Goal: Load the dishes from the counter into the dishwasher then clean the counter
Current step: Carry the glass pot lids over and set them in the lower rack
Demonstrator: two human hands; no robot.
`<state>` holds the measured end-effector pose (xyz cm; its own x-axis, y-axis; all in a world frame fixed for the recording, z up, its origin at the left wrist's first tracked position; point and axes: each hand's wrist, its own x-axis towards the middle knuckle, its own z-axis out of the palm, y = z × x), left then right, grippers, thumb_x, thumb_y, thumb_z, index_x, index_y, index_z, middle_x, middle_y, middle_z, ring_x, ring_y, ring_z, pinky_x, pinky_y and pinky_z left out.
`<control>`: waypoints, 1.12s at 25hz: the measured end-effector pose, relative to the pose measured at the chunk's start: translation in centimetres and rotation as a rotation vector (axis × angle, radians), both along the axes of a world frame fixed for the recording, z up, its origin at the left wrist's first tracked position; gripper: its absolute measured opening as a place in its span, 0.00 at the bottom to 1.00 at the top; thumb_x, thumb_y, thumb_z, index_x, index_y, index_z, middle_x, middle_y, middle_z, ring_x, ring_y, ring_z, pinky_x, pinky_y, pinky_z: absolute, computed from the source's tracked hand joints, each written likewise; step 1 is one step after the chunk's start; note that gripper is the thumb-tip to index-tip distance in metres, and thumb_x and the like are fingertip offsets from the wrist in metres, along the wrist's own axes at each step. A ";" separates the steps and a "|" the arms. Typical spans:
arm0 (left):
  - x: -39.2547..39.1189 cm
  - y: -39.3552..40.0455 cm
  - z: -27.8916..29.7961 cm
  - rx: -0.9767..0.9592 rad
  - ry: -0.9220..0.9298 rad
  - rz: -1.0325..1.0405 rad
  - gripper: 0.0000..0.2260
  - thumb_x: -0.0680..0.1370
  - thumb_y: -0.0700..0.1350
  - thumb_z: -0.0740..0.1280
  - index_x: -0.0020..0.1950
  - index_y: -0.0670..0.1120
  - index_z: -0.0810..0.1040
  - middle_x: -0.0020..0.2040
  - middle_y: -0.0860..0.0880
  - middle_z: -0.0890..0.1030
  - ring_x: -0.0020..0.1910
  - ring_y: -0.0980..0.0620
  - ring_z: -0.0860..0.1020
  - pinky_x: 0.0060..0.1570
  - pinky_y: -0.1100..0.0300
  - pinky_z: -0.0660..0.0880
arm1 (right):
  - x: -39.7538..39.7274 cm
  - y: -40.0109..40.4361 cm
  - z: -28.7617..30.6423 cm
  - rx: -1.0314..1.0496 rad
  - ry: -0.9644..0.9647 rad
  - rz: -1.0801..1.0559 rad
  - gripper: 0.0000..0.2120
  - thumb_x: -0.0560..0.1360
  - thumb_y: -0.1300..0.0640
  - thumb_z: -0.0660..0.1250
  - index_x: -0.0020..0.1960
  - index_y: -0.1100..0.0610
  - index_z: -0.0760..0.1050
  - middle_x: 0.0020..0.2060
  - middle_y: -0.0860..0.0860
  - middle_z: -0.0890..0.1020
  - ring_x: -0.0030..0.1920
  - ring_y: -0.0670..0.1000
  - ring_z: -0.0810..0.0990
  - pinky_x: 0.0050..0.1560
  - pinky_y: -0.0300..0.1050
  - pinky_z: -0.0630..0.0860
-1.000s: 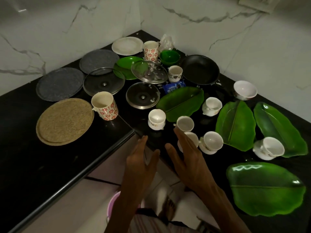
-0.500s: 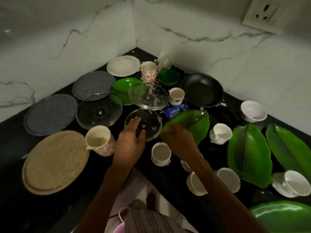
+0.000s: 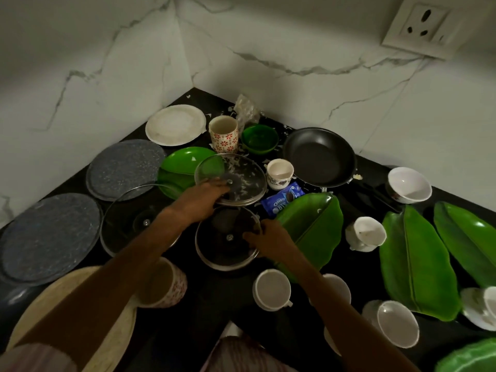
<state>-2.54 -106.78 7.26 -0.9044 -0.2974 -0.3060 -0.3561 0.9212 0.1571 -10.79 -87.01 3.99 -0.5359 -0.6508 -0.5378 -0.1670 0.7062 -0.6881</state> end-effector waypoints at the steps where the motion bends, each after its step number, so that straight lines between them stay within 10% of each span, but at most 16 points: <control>1: -0.2 -0.7 -0.3 -0.022 -0.034 -0.033 0.32 0.76 0.36 0.66 0.78 0.50 0.61 0.79 0.50 0.58 0.77 0.49 0.57 0.71 0.53 0.62 | 0.2 -0.2 -0.2 -0.008 -0.010 -0.011 0.16 0.74 0.49 0.70 0.55 0.60 0.75 0.47 0.53 0.81 0.46 0.51 0.79 0.38 0.40 0.71; 7: -0.3 -2.6 -1.8 -0.204 -0.019 -0.164 0.31 0.78 0.43 0.65 0.79 0.48 0.56 0.80 0.49 0.55 0.77 0.46 0.58 0.70 0.53 0.64 | 1.3 -1.3 -0.7 -0.088 -0.205 -0.092 0.07 0.74 0.58 0.71 0.41 0.55 0.74 0.43 0.58 0.85 0.42 0.56 0.84 0.52 0.58 0.80; 14: 0.5 -2.6 -1.7 -0.317 0.231 -0.378 0.31 0.63 0.38 0.78 0.66 0.46 0.78 0.66 0.48 0.78 0.61 0.48 0.80 0.50 0.57 0.79 | 1.7 -0.9 0.3 -0.119 -0.313 -0.106 0.09 0.77 0.63 0.67 0.38 0.55 0.76 0.46 0.63 0.84 0.47 0.61 0.84 0.54 0.60 0.80; 19: 2.7 -1.2 0.6 -0.130 0.393 -0.144 0.28 0.72 0.37 0.71 0.71 0.54 0.73 0.68 0.52 0.76 0.59 0.47 0.80 0.43 0.56 0.79 | 1.5 0.0 1.3 -0.177 -0.346 -0.118 0.09 0.78 0.63 0.65 0.39 0.57 0.75 0.41 0.64 0.83 0.39 0.60 0.84 0.48 0.60 0.82; 24: 3.9 3.0 4.9 0.161 0.704 0.350 0.12 0.76 0.49 0.71 0.56 0.44 0.83 0.29 0.47 0.77 0.27 0.51 0.72 0.29 0.62 0.65 | -0.1 2.3 4.1 -0.236 -0.376 -0.149 0.06 0.79 0.66 0.62 0.43 0.62 0.73 0.40 0.61 0.83 0.34 0.55 0.84 0.37 0.48 0.83; 28: 4.3 8.4 8.4 0.626 0.924 0.567 0.10 0.76 0.55 0.69 0.50 0.50 0.81 0.43 0.47 0.83 0.41 0.49 0.78 0.45 0.57 0.72 | -1.2 5.9 5.8 -0.320 -0.209 -0.288 0.06 0.75 0.62 0.65 0.43 0.65 0.74 0.37 0.62 0.81 0.38 0.60 0.83 0.45 0.66 0.80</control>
